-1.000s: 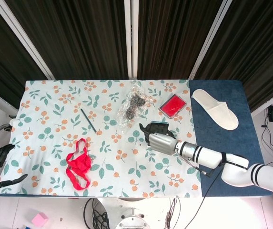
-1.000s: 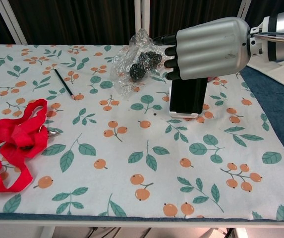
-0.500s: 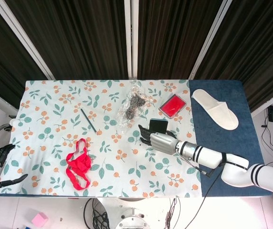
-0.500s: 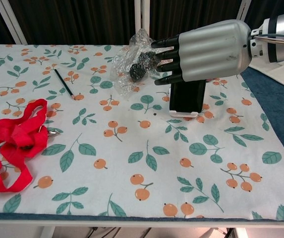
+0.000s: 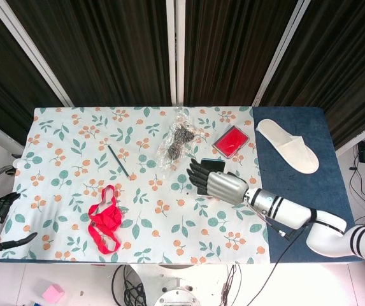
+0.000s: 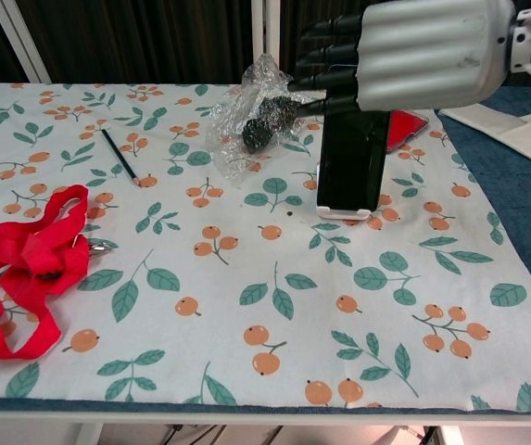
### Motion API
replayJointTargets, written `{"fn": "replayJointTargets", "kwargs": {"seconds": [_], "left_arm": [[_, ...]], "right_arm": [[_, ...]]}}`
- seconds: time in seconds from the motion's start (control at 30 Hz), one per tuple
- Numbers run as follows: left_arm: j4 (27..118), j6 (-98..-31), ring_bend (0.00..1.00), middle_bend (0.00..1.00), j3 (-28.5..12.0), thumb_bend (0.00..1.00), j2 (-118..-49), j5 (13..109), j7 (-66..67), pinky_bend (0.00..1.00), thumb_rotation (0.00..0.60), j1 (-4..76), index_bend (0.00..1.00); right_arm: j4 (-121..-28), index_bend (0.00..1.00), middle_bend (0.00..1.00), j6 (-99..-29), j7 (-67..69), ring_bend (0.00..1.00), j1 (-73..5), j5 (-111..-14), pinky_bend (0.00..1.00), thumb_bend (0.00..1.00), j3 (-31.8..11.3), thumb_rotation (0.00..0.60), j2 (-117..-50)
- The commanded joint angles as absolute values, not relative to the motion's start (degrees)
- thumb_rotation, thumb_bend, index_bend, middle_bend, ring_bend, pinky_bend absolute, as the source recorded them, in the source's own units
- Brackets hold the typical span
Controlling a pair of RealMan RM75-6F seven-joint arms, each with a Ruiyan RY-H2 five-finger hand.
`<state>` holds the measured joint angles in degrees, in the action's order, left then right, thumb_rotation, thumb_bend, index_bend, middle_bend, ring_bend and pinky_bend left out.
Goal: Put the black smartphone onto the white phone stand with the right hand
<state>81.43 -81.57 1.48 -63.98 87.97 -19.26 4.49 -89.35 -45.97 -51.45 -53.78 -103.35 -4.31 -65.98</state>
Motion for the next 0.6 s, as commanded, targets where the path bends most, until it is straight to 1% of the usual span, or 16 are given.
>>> {"fn": "replayJointTargets", "kwargs": {"seconds": [0.03,0.1,0.17,0.2,0.23,0.3,0.4,0.47,0.6], "left_arm": [[81.46,-81.55,0.09,0.08,1.45,0.05,-63.91,87.89,-19.14,0.2,0.272,4.48,0.1],[81.72,-81.69,0.09,0.08,1.33,0.05,-63.79,87.78,-18.74,0.2,0.272,4.46,0.1],[82.06,-82.12,0.09,0.07,1.17,0.05,-63.71,87.81,-17.91,0.2,0.271,4.39,0.1],[82.28,-82.78,0.09,0.07,1.0,0.05,-63.72,87.98,-17.05,0.2,0.27,4.27,0.1],[82.39,-83.52,0.09,0.07,0.79,0.05,-63.85,88.15,-16.33,0.2,0.274,4.13,0.1],[82.67,-84.9,0.08,0.06,0.43,0.05,-64.09,88.42,-14.65,0.2,0.276,3.83,0.1],[83.19,-85.93,0.08,0.06,-0.11,0.05,-64.05,88.36,-11.99,0.2,0.278,3.71,0.1],[83.52,-86.4,0.08,0.06,-0.43,0.05,-64.17,88.41,-10.39,0.2,0.278,3.75,0.1],[84.33,-86.38,0.08,0.06,-0.56,0.05,-64.14,89.28,-9.51,0.2,0.28,4.34,0.1]], "right_arm": [[-95.22,0.0,0.0,-59.91,-40.74,0.0,-43.83,-97.01,0.0,0.16,-5.18,0.6,-61.18],[-98.36,0.0,0.0,-65.64,-34.38,0.0,-37.61,-90.49,0.0,0.15,-5.06,0.6,-59.04],[-102.22,0.0,0.0,-67.14,-29.07,0.0,-32.63,-82.83,0.0,0.12,-4.08,0.6,-56.66],[-104.62,0.0,0.0,-67.73,-23.8,0.0,-29.71,-78.61,0.0,0.1,-3.41,0.6,-55.34],[-104.82,0.0,0.0,-68.83,-19.95,0.0,-27.64,-77.19,0.0,0.08,-2.87,0.6,-54.88],[-101.18,0.0,0.0,-72.61,-14.39,0.0,-22.65,-76.3,0.0,0.08,-0.97,0.6,-55.95],[-95.73,0.0,0.0,-76.53,-6.52,0.0,-16.57,-75.42,0.0,0.08,1.18,0.6,-59.99],[-91.53,0.0,0.0,-77.99,-2.12,0.0,-13.59,-75.67,0.0,0.08,2.33,0.6,-62.68],[-85.09,0.0,0.0,-79.85,2.66,0.0,-10.18,-75.85,0.0,0.07,2.66,0.6,-67.22]]}}
